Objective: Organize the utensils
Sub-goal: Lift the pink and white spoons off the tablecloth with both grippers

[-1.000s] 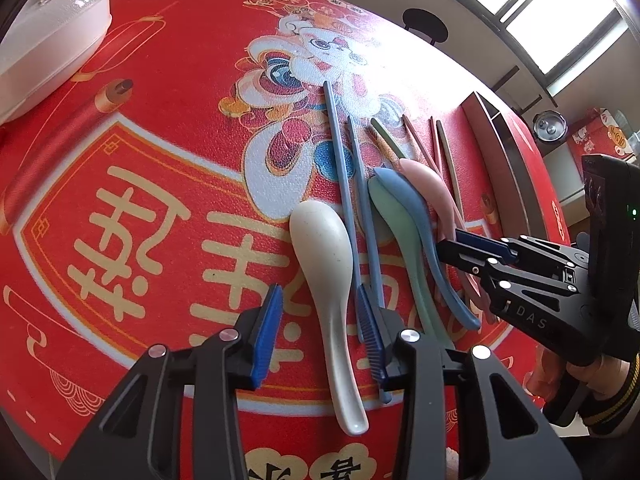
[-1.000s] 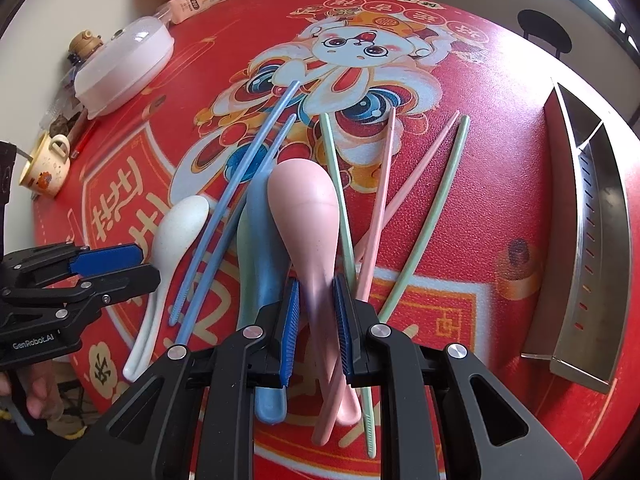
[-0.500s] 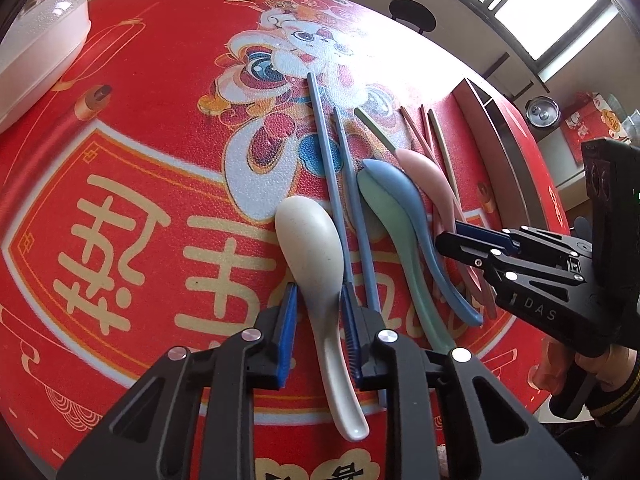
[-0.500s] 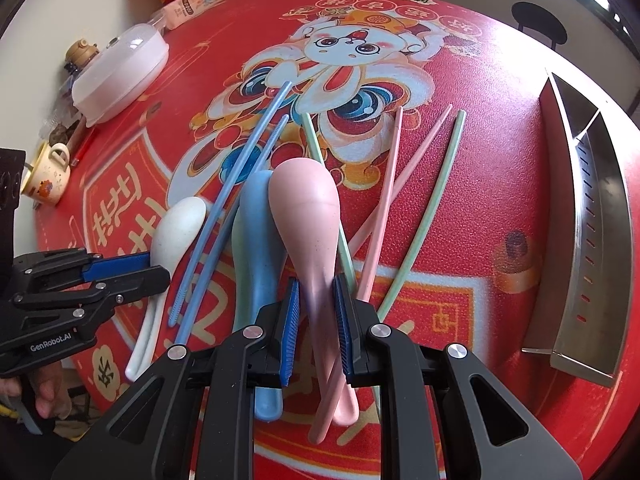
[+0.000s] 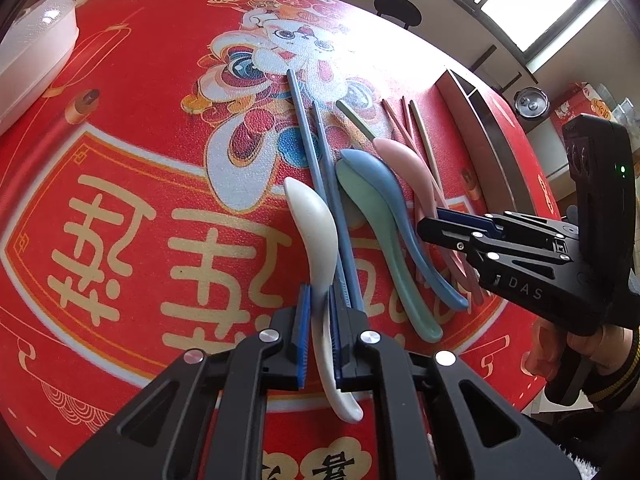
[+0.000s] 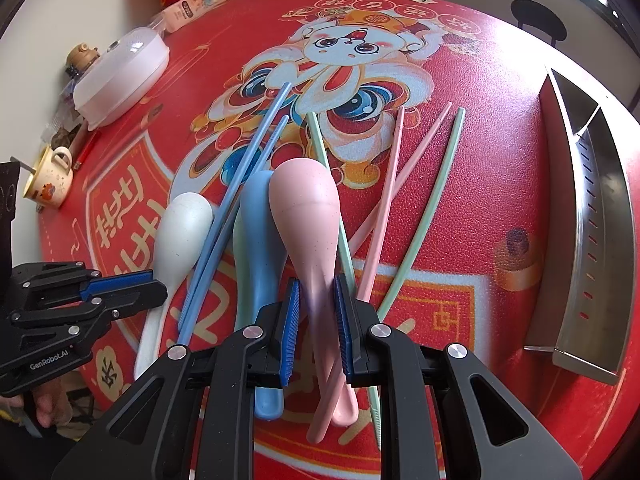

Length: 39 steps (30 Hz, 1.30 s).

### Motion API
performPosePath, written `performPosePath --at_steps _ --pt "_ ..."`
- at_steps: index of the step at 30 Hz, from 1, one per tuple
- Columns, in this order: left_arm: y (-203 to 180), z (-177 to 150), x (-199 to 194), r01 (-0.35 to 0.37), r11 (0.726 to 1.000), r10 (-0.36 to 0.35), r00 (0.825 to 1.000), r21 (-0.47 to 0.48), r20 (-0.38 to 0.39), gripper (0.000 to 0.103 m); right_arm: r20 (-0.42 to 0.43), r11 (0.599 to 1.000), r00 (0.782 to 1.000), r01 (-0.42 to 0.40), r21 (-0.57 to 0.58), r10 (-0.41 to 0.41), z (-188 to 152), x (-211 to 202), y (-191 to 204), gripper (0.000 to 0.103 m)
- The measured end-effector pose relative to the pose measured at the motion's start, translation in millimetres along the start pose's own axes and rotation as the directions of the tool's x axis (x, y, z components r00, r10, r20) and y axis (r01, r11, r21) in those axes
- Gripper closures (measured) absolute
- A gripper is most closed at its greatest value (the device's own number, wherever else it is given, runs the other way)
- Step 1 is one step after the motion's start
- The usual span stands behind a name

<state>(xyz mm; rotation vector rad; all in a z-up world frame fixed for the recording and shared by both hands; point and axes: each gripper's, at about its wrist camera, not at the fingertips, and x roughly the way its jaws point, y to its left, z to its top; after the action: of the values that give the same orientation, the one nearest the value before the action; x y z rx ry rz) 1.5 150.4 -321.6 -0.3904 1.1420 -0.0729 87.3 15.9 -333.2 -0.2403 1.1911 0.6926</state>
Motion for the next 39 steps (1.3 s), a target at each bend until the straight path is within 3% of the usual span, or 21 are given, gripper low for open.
performPosePath --at_steps 5,14,31,39 --pt "-5.9 -1.6 8.0 -0.028 0.999 0.029 0.999 0.036 -0.028 0.094 0.002 1.0 1.0 -0.002 0.001 0.002 -0.6 -1.0 -0.6 0.086" --pt "-8.3 1.0 8.1 -0.123 0.99 0.123 0.992 0.069 0.007 0.097 0.001 1.0 1.0 0.007 0.002 -0.007 -1.8 -2.2 -1.9 0.086" --pt "7.1 1.0 4.3 -0.086 0.996 0.085 0.996 0.023 0.023 0.097 -0.002 1.0 1.0 0.015 0.001 -0.015 1.5 1.9 -0.1 0.086" --pt "7.3 11.6 -19.3 -0.067 0.998 0.066 0.994 0.004 0.083 0.097 0.066 0.998 0.997 -0.047 0.032 0.045 2.2 -15.1 -1.7 0.087"
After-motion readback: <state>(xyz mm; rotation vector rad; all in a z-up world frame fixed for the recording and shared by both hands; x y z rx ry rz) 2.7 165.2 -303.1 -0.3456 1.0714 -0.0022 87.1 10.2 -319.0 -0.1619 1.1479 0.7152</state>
